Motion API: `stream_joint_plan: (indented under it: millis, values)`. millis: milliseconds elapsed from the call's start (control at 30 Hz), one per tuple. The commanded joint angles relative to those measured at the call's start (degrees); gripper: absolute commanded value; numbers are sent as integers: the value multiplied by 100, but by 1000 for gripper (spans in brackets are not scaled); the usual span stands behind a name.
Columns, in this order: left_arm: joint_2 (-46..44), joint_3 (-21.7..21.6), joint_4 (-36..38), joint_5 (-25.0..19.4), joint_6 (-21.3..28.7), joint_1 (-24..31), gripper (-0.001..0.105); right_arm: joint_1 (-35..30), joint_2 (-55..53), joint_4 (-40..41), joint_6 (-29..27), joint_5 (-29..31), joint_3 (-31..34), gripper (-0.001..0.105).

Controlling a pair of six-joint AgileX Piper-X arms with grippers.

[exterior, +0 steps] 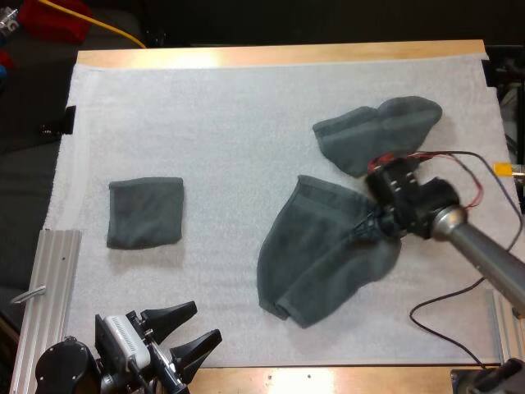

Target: Pick towel from pile, fold and stack

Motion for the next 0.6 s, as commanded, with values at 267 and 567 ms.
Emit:
stream_joint_plan:
  millis: [267, 567]
  values:
    - [-791, -5, -41, 24, -53, -12, 64, 817, -26, -381, -911, 2082, -104, 1]
    - [-791, -5, -41, 24, -53, -12, 64, 817, -26, -699, -1815, 2687, -630, 1]
